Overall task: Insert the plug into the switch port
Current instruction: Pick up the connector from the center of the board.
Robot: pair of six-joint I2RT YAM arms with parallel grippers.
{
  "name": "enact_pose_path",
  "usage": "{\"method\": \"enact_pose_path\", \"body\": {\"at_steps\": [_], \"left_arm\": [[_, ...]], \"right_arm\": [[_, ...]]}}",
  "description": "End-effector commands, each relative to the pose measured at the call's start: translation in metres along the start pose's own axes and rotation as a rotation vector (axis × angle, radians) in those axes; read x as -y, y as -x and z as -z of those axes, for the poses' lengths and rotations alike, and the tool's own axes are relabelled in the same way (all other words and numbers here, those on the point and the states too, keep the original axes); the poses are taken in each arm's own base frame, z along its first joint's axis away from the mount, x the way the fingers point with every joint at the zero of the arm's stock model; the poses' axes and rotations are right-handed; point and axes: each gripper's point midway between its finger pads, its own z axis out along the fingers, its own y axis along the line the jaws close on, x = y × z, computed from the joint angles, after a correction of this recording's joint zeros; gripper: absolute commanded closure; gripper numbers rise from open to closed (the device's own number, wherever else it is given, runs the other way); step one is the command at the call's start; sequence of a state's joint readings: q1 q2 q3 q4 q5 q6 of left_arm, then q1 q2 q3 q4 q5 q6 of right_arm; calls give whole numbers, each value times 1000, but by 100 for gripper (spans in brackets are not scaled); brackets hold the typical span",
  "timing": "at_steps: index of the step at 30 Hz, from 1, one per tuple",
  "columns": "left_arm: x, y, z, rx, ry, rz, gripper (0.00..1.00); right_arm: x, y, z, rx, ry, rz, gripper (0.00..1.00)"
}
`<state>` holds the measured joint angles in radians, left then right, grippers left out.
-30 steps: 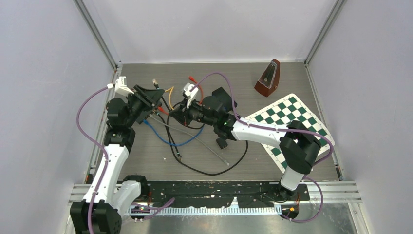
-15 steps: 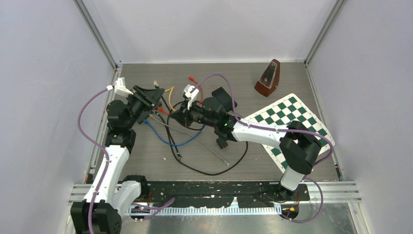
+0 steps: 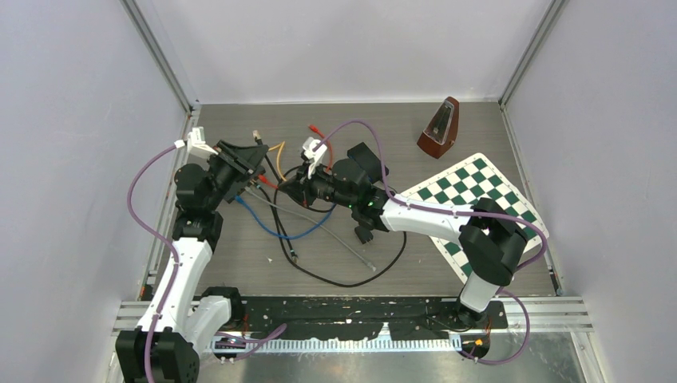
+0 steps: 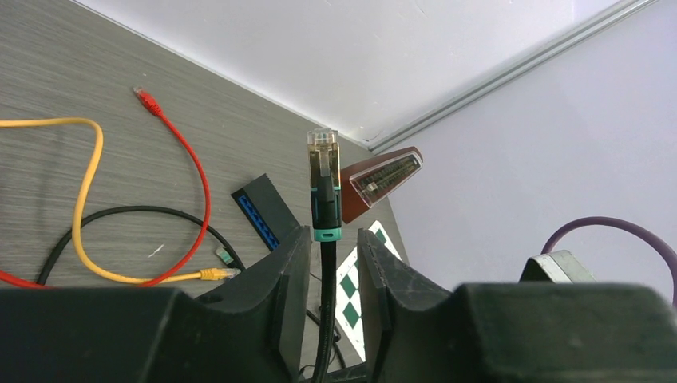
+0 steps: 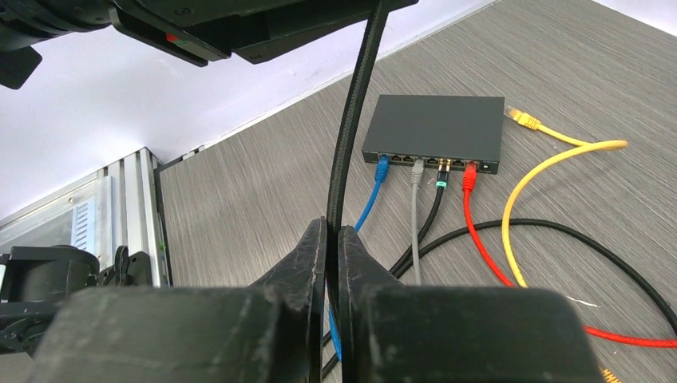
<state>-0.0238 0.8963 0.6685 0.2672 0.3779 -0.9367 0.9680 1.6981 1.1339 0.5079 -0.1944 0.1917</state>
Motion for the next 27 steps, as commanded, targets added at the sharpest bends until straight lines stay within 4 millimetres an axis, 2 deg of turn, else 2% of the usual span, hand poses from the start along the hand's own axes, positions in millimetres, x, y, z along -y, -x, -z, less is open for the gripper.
{"method": "enact_pose_path", "body": {"at_steps": [1,3,5,15,19,27], "left_arm": [[13,13,4,53,-42,-20,64],[10,12,5,58,-32,-16,57],[10,12,6,62,-30,-18,57],[18,12,1,39,-72,-22,83],[18,11,1,37,-77,-35,100],[18,20,1,54,-59,-153,100]], "right_arm": [[-14,51,8,144,17,14,95],[-13,50,10,143,14,12,95],[-13,50,11,149,16,14,95],[-15,44,10,134,28,9,95],[-17,43,9,133,41,-1,95],[-15,37,7,122,34,-22,92]]}}
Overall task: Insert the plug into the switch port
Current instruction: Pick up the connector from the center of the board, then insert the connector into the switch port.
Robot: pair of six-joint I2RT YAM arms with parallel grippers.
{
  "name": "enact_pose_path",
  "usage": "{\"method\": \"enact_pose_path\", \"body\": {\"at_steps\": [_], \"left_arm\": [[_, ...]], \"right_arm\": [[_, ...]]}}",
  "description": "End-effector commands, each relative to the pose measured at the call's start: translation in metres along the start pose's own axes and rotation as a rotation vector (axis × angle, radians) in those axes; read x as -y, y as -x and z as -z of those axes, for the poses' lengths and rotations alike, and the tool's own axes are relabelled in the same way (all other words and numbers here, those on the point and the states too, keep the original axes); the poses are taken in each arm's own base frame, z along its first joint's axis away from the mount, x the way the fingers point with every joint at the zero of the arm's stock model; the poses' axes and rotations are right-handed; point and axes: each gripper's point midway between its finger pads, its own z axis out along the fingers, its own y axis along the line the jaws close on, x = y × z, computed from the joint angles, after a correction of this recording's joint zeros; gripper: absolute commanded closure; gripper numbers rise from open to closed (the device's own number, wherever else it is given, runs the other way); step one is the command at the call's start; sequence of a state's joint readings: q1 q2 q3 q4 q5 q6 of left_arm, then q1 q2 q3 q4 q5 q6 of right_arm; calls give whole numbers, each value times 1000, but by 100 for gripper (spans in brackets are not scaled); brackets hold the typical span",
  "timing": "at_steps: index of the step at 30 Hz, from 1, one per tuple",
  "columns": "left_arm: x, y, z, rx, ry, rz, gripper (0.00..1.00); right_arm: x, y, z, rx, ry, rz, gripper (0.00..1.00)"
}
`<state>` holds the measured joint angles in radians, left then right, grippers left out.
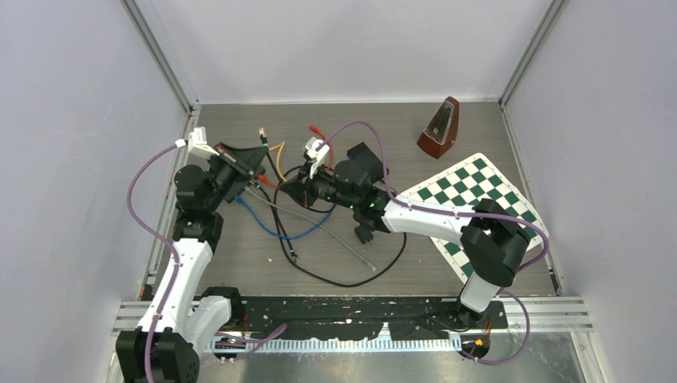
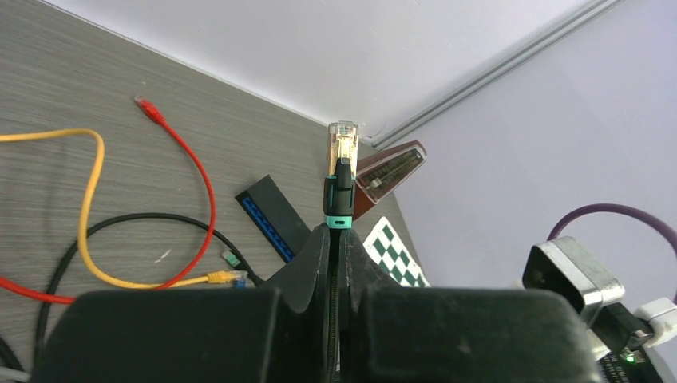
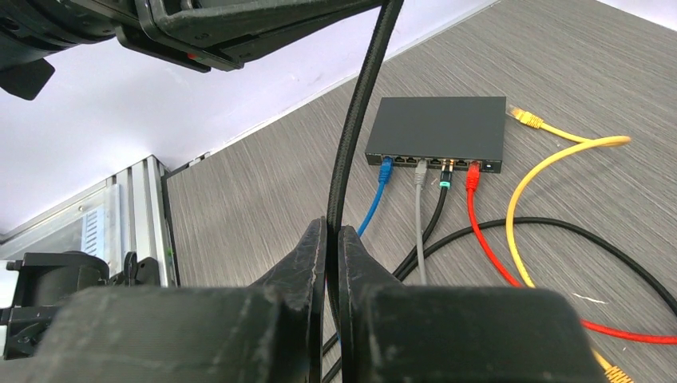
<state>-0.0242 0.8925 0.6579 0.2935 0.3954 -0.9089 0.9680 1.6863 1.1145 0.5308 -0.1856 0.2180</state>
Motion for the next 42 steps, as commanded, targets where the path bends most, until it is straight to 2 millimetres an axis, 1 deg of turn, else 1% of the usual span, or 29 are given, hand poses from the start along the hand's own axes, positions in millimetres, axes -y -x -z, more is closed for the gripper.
{"method": "enact_pose_path", "body": {"at_steps": [1,4,7,9,10,11,13,14,15,16,17,18,19,20,21,22,24,27,32,33,34,35,36,37,38,39,40,41,42], "left_arm": [[15,23,0,58,-27,-137,100],[8,28,-1,62,13,-199,100],[2,28,-8,0,43,-307,100],[-4,27,-14,-71,78,-386,100],[-11,23,-18,-119,106,-409,100],[-15,21,-21,-151,125,-439,100],[-30,20,-24,-204,205,-517,100],[-38,21,-26,-226,241,-572,100],[-45,21,-27,-253,263,-623,100],[-51,23,-28,-283,279,-691,100],[-58,32,-27,-305,316,-776,100],[-68,44,-25,-319,387,-844,100],[-72,61,-24,-306,454,-903,100],[-72,76,-24,-291,498,-951,100],[-69,86,-27,-278,505,-986,100],[-63,89,-33,-273,473,-1010,100],[-47,74,-48,-303,330,-1000,100],[-40,27,-59,-436,200,-977,100],[-66,-65,-62,-665,170,-976,100],[-72,-77,-64,-678,172,-963,100],[-77,-89,-67,-686,163,-951,100],[-81,-98,-68,-701,160,-935,100],[-84,-107,-70,-715,157,-917,100],[-84,-114,-73,-727,150,-903,100],[-84,-119,-77,-730,149,-900,100],[-84,-127,-80,-738,146,-896,100],[-81,-136,-84,-743,136,-893,100],[-79,-145,-87,-752,124,-881,100],[-79,-156,-88,-770,109,-864,100]], "right_arm": [[-15,33,3,103,41,-1,90],[-13,34,4,98,29,-8,73],[-5,42,12,81,-22,-28,61],[6,50,23,58,-71,-51,50],[19,47,28,27,-111,-68,47],[23,54,34,31,-126,-74,42],[58,55,49,3,-204,-106,37],[65,49,54,-29,-214,-126,36],[86,48,64,-34,-253,-139,33],[93,41,69,-57,-255,-155,31],[111,42,78,-57,-286,-164,28],[119,33,81,-87,-287,-177,27],[136,33,87,-94,-315,-187,25],[144,19,90,-148,-324,-204,24],[160,23,96,-152,-354,-206,23],[169,16,97,-191,-372,-197,22],[194,1,108,-262,-424,-207,19],[230,-9,120,-316,-470,-232,17],[284,-39,123,-479,-525,-268,17],[288,-43,121,-489,-517,-281,18],[298,-46,117,-503,-526,-296,19],[305,-62,116,-543,-538,-319,20],[312,-51,112,-527,-544,-305,20],[318,-64,113,-568,-562,-322,20],[325,-54,110,-551,-571,-308,20],[330,-68,113,-592,-581,-328,20],[336,-59,111,-580,-587,-321,19],[339,-71,113,-610,-586,-341,19],[342,-66,112,-601,-573,-345,20]]}}
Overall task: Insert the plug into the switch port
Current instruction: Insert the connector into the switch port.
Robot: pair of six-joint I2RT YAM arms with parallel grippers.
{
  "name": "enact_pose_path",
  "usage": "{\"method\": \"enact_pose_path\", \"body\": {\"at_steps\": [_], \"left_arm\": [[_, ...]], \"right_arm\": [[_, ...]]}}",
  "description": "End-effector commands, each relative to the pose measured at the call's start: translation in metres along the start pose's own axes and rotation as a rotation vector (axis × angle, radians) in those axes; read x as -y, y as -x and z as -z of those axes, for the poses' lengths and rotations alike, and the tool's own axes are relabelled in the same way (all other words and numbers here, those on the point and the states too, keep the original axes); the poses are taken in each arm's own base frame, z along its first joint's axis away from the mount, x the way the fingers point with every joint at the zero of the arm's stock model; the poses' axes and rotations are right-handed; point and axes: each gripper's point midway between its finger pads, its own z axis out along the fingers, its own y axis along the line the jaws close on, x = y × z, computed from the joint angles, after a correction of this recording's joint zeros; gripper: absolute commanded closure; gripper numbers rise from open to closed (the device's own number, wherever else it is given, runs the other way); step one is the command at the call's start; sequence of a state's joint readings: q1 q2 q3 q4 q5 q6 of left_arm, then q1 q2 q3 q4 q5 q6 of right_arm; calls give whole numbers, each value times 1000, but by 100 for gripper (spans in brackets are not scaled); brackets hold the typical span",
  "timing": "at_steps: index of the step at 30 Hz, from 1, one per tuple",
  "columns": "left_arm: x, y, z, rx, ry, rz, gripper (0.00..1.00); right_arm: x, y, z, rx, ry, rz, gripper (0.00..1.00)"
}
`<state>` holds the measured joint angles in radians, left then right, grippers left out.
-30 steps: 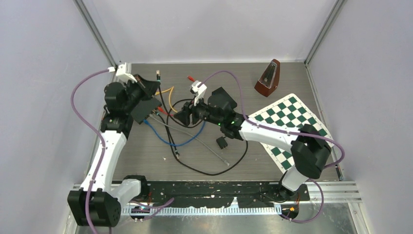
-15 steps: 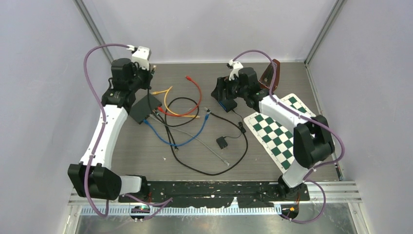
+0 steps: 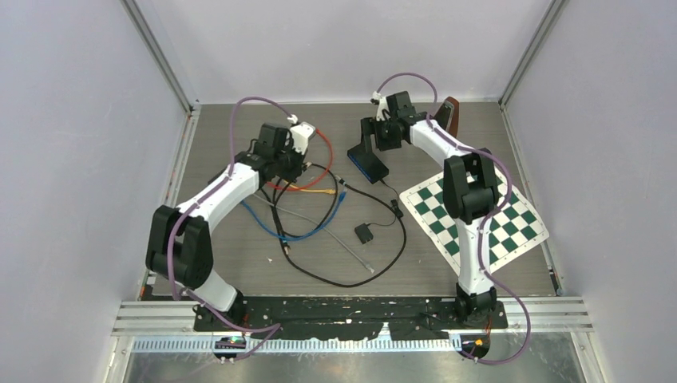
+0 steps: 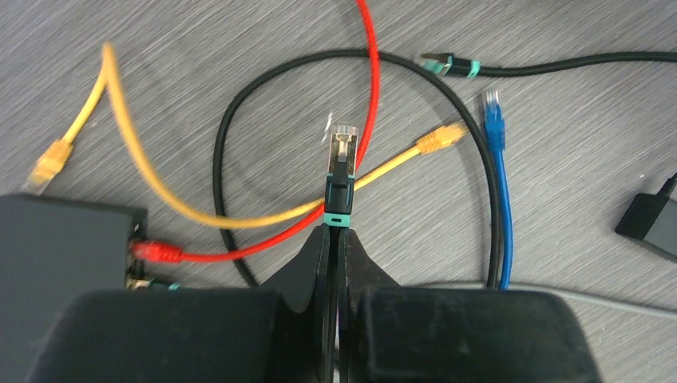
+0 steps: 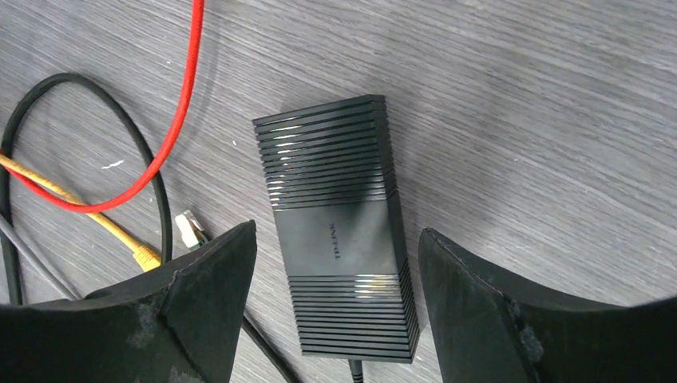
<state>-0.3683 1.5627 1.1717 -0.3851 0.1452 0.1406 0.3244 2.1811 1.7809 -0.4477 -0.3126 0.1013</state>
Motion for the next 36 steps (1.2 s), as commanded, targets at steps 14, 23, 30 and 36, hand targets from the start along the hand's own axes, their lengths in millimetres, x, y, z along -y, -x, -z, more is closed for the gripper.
{"method": "enact_pose_path", "body": {"at_steps": [14,23,30,36], "left_arm": [[63,14,-61,141,-101,65,100],[80,6,-88,100,-144,30,100],[87,17,-100,180,-135,-6,100],[92,24,-104,195,-132,-40,100]], "right_arm": [[-3,-17,-17,-187,171,87,37],[-11,-28,-20,-199,238,109,45],[-16,-28,-22,-198,276,111,48],[-23,-25,-22,-195,312,94,49]]}}
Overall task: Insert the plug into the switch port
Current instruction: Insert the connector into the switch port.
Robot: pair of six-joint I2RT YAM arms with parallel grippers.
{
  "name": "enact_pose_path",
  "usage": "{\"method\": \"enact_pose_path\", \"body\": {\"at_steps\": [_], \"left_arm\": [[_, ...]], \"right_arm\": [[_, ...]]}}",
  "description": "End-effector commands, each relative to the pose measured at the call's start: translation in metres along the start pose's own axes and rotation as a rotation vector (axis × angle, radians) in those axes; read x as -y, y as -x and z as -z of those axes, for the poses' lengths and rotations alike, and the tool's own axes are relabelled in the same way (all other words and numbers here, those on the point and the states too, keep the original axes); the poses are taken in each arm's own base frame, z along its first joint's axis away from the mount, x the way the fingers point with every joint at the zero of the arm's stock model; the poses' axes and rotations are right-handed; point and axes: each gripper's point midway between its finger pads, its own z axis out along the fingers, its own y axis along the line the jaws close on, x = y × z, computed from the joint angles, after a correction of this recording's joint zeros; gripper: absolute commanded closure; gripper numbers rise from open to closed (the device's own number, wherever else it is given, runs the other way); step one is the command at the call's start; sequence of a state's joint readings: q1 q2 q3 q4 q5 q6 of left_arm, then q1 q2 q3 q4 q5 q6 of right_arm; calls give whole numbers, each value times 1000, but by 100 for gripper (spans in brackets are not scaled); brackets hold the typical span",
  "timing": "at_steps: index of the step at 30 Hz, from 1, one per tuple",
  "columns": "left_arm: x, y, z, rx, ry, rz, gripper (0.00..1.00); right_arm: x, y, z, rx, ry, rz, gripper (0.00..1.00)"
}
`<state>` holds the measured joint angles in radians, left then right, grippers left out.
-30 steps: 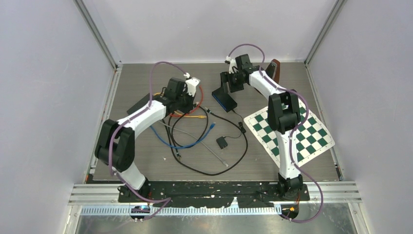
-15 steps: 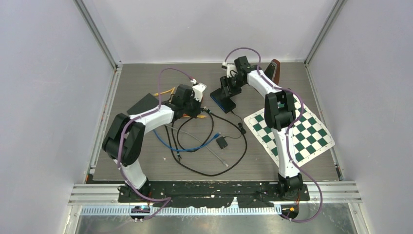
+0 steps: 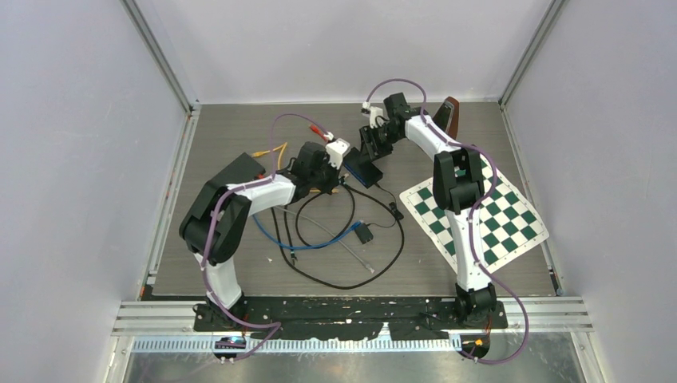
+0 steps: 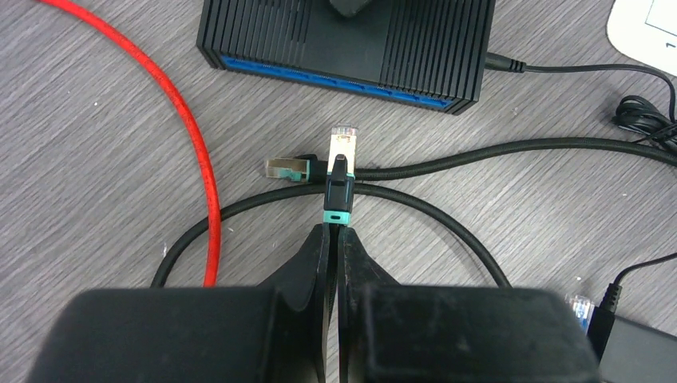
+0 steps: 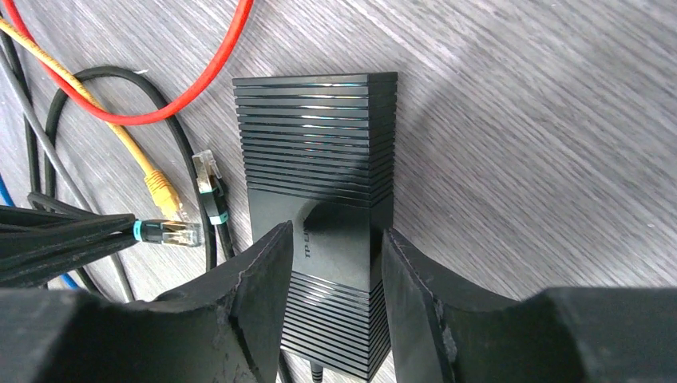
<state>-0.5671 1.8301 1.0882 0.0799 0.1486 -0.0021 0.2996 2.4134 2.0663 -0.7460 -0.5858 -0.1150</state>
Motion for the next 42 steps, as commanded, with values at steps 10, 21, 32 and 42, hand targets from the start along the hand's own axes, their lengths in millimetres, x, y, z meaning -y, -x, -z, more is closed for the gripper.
{"method": "enact_pose_path", "body": {"at_steps": [10,21,32,42], "left_arm": [[25,17,-9,20,-1,14,100],[37,-10,-19,3,86,-16,100],[43,-12,-22,76,82,-51,100],[46,-9,-20,91,107,-66,100]], "right_arm": [[-15,3,9,0,46,8,38],[-21,-21,-1,-75,136,42,47],[-38,-23,-1,-76,244,19,47],[-43,-31,6,-91,231,-55,46]]}}
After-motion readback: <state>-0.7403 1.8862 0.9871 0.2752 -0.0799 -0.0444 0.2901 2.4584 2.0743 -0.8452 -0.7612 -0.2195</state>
